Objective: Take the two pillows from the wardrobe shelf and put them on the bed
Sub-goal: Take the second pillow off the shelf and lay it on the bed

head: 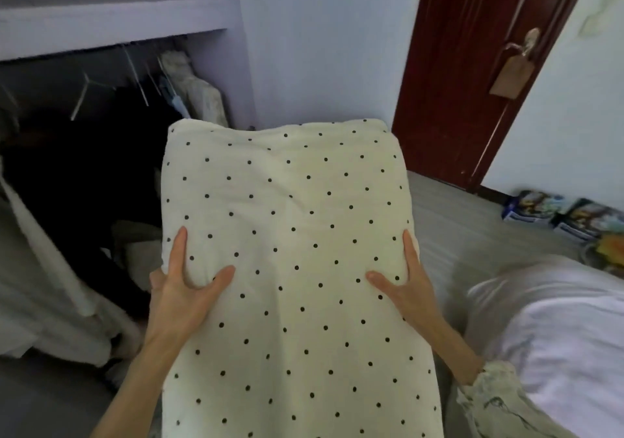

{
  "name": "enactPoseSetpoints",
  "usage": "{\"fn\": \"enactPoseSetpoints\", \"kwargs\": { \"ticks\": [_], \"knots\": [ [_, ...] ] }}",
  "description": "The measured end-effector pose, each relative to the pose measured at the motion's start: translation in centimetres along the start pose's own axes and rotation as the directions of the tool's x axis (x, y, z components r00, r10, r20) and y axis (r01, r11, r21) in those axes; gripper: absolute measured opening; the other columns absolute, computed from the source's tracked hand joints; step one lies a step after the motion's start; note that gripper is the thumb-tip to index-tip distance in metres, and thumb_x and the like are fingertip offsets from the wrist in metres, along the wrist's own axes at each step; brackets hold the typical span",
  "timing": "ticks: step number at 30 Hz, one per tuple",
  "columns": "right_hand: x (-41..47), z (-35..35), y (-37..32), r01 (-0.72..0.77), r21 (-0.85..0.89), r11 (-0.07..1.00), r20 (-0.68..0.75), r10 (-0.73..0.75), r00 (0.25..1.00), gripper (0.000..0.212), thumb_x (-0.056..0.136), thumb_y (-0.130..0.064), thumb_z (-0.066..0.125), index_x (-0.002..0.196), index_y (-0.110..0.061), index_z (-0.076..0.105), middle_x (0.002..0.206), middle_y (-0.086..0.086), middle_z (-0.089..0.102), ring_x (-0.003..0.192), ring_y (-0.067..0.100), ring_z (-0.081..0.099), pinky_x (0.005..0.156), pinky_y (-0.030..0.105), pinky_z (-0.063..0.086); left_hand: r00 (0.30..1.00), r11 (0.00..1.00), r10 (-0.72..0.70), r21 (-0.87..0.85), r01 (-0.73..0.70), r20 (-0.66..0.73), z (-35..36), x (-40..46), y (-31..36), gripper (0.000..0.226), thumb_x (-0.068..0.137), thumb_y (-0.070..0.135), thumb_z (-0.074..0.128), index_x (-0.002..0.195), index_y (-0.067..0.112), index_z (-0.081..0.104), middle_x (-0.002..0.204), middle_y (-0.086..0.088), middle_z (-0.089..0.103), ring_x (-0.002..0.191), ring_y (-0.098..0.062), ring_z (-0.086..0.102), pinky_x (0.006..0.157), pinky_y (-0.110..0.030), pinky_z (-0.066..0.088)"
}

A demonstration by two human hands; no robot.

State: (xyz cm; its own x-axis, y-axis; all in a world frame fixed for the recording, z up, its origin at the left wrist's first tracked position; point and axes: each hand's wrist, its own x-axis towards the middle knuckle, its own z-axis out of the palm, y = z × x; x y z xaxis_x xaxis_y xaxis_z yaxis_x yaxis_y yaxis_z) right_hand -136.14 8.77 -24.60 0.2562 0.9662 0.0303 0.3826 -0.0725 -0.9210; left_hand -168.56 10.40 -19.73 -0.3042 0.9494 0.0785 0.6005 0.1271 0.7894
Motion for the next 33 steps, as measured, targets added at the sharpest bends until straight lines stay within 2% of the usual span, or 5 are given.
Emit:
{"fn": "enactPoseSetpoints", "kwargs": {
  "ticks": [7,16,22,26,33],
  "knots": [
    [-8.1,-10.5,5.4,-0.114,-0.04,0.993,-0.252,0.1,0.963,0.095,0.061,-0.064,0.067,0.121,-0.073,-0.006,0.146,-0.017,0.026,0.127,0.016,0.037,0.105,0.043,0.035,0.966,0.988,0.15,-0.012,-0.151,0.211,7.6,-6.1,5.6,0.094,0.052,0.074,0.062,0.117,0.079,-0.005,0.139,-0.014,0.029,0.122,-0.039,0.038,0.099,-0.057,0.034],
    [-13.2,-21.1,10.5,-0.313,-0.024,0.95,-0.595,0.238,0.768,0.1,0.068,-0.053,0.072,0.141,-0.051,0.004,0.149,-0.01,0.033,0.127,0.019,0.044,0.099,0.047,0.043,0.766,0.92,0.392,-0.208,-0.333,0.509,20.3,-8.0,15.0,0.092,0.054,0.075,0.061,0.123,0.077,0.001,0.142,-0.016,0.022,0.127,-0.037,0.037,0.101,-0.05,0.033],
    [-9.1,-23.6,13.1,-0.353,0.076,0.932,-0.709,0.3,0.639,0.098,0.065,-0.049,0.074,0.136,-0.059,0.007,0.134,-0.027,0.033,0.12,0.016,0.049,0.088,0.044,0.052,0.617,0.882,0.471,-0.33,-0.337,0.631,29.7,-3.6,19.6,0.089,0.06,0.071,0.066,0.122,0.077,0.004,0.146,-0.005,0.024,0.131,-0.029,0.033,0.104,-0.046,0.032],
    [-3.6,-26.0,13.1,-0.343,0.083,0.936,-0.782,0.274,0.56,0.097,0.066,-0.049,0.073,0.137,-0.057,0.008,0.129,-0.03,0.031,0.116,0.005,0.046,0.084,0.023,0.046,0.554,0.862,0.507,-0.41,-0.3,0.661,35.2,1.0,24.8,0.096,0.05,0.074,0.068,0.125,0.075,0.007,0.15,0.007,0.021,0.135,-0.018,0.026,0.106,-0.04,0.028],
    [4.6,-32.7,13.5,-0.372,0.065,0.926,-0.85,0.247,0.465,0.096,0.067,-0.046,0.073,0.14,-0.052,0.01,0.144,-0.019,0.032,0.125,0.013,0.045,0.093,0.04,0.05,0.503,0.83,0.558,-0.453,-0.325,0.66,44.1,5.6,33.5,0.092,0.055,0.066,0.073,0.116,0.081,0.005,0.148,-0.003,0.017,0.134,-0.023,0.024,0.099,-0.042,0.026]
  ]
}}
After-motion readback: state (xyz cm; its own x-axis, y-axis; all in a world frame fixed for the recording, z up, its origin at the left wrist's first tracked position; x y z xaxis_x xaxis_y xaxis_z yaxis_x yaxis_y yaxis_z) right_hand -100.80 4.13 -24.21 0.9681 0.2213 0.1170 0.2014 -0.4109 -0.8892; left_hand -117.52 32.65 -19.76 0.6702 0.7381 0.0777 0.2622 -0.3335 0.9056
